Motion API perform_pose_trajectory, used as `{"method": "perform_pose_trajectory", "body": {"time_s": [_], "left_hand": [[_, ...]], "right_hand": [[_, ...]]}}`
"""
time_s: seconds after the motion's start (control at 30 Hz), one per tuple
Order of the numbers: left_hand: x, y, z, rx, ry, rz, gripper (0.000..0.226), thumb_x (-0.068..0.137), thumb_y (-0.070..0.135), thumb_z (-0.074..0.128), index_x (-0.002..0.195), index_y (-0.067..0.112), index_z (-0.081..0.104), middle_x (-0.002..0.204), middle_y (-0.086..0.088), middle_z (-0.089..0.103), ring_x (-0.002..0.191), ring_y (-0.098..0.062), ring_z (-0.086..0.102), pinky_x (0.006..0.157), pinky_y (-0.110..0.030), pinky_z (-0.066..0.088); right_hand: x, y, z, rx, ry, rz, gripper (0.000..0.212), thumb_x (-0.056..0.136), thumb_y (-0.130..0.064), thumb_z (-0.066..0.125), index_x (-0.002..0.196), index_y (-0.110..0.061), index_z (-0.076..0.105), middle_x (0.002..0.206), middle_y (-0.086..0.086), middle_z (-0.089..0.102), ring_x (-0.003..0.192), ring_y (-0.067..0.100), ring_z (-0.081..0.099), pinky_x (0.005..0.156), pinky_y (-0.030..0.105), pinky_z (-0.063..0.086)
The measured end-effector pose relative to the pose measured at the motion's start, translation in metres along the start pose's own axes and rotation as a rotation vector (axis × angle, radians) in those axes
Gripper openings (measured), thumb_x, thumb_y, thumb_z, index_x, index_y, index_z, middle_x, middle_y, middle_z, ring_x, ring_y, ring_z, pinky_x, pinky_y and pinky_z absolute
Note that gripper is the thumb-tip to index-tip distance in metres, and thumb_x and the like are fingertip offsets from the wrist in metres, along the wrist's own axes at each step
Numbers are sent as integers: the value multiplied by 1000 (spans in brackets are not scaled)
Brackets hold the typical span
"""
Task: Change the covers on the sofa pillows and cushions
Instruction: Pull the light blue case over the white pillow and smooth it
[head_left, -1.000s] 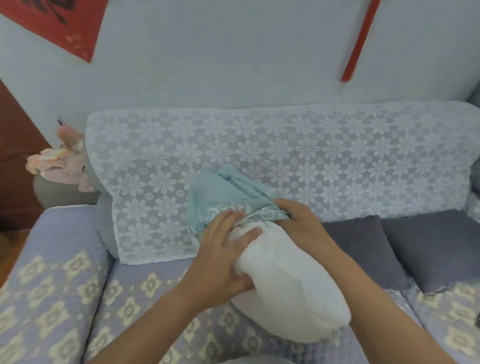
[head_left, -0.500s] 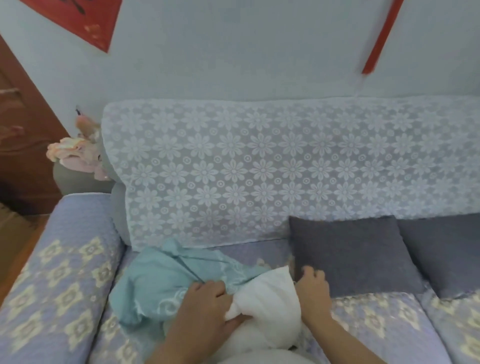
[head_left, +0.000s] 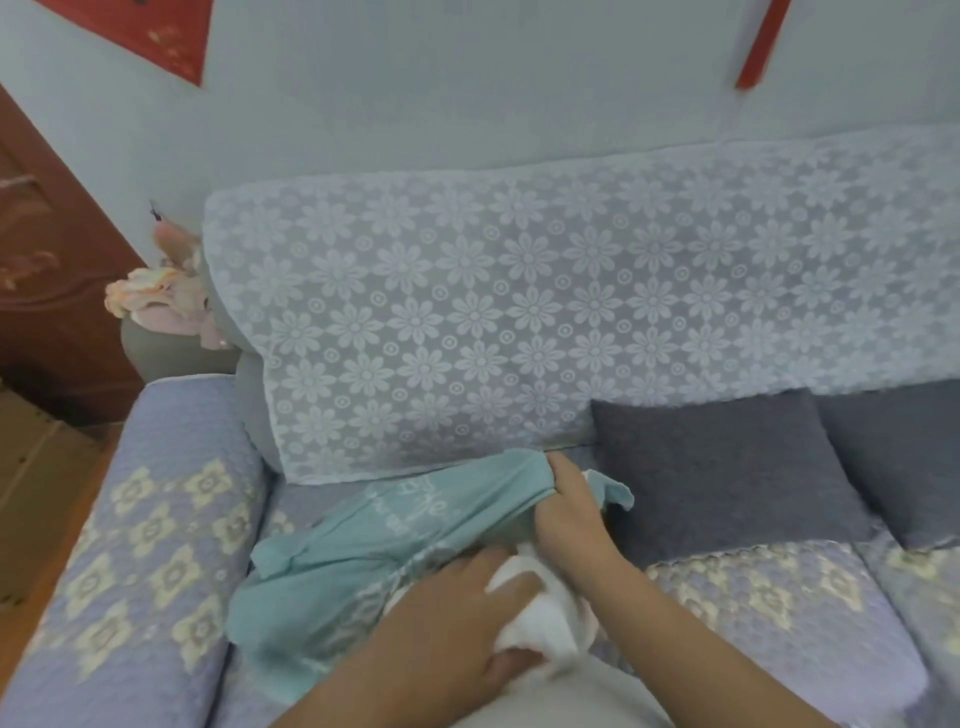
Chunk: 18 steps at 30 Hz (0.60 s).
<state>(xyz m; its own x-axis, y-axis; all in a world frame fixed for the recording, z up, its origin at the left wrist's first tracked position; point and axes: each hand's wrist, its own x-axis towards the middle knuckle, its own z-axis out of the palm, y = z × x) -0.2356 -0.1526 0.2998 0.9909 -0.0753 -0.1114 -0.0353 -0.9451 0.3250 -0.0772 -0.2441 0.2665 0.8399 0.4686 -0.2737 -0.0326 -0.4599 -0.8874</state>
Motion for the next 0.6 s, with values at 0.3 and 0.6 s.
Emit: {"method": "perform_pose_trajectory", "body": {"time_s": [0.3, 0.6], "left_hand": [[-10, -3, 21, -191, 574, -10, 37, 101, 53, 46, 117, 34, 72, 120, 3, 55, 114, -17, 50, 98, -34, 38], [45, -26, -7, 93, 309, -491, 39, 77, 26, 67, 113, 25, 53, 109, 3, 53, 102, -23, 49, 87, -37, 39]], "right_hand": [[-21, 18, 16, -372, 202, -288, 39, 64, -12, 34, 95, -14, 57, 93, 1, 50, 86, 24, 45, 77, 40, 37], [-31, 21, 36, -259, 285, -511, 15, 80, -6, 52, 88, -19, 51, 86, -4, 47, 77, 22, 45, 71, 40, 42]]}}
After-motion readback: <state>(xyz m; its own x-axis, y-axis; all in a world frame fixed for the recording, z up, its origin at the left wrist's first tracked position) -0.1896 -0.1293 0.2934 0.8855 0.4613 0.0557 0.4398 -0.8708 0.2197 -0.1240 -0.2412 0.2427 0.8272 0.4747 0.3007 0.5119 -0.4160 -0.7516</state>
